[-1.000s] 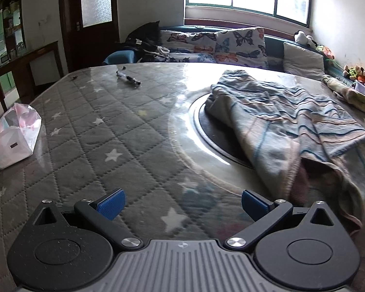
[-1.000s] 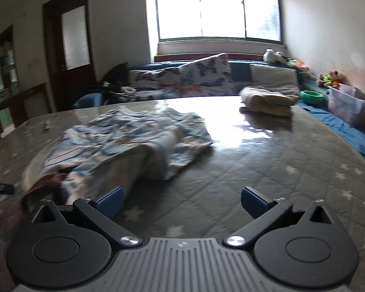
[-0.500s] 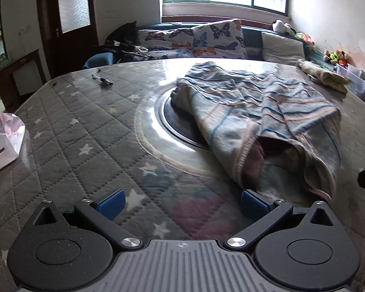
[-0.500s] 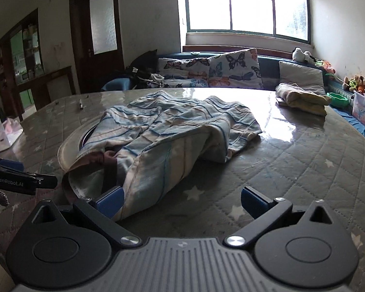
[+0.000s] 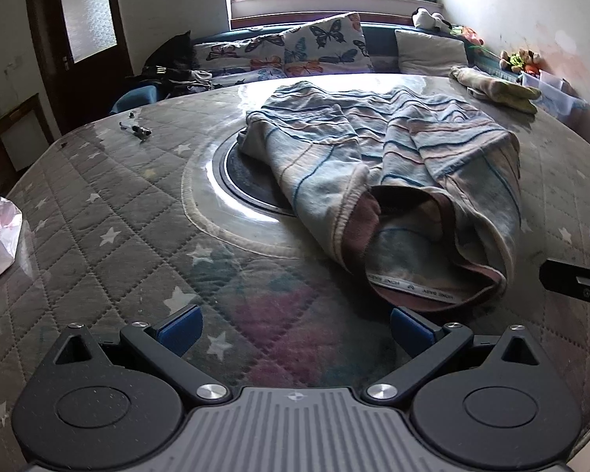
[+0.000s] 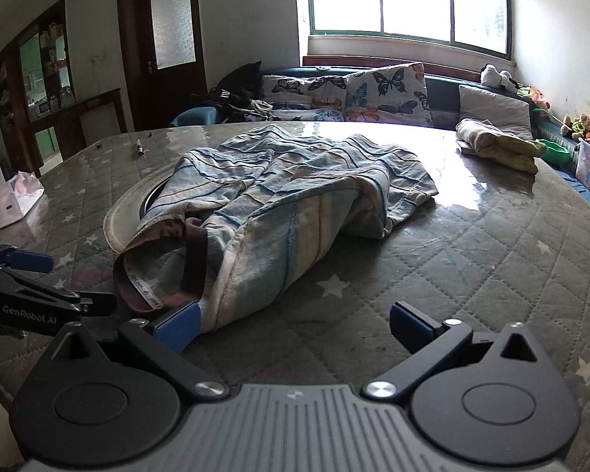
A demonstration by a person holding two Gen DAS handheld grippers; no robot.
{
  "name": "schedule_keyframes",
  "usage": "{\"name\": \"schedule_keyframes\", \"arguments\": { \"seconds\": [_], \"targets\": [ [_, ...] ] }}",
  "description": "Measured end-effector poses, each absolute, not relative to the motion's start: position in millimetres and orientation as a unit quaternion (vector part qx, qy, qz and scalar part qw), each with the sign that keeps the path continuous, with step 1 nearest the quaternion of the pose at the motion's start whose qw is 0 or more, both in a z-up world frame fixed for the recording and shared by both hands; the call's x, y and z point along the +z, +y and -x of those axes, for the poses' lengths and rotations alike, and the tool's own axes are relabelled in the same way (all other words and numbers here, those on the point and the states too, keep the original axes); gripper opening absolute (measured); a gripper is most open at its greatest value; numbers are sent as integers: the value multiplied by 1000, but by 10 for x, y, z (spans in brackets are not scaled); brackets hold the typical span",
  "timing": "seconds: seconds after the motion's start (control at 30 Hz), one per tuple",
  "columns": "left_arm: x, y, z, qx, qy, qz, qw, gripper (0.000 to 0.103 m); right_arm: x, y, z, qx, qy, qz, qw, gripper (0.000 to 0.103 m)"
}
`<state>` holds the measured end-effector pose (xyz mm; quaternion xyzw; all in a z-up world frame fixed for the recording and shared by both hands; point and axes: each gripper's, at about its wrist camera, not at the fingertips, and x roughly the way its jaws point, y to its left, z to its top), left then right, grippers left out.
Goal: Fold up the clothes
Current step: 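Move both grippers toward the crumpled striped shirt on the mattress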
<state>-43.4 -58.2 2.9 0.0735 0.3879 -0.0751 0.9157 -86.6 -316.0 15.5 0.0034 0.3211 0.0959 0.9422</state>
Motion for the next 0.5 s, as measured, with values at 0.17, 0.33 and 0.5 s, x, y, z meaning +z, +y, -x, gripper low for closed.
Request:
{"name": "schedule_keyframes", "arguments": {
  "seconds": [0.17, 0.33, 0.5],
  "targets": [
    [14, -616, 456, -77, 393, -82, 913, 103, 170, -3134, 911, 104, 327, -7, 939, 103],
    [2, -642, 471, -79, 396, -87, 911, 103, 150, -3122, 920, 105, 330, -7, 938, 103],
    [5, -661, 472, -79, 396, -90, 911, 103, 126, -3108, 918, 105, 333, -8, 937, 103]
  ]
}}
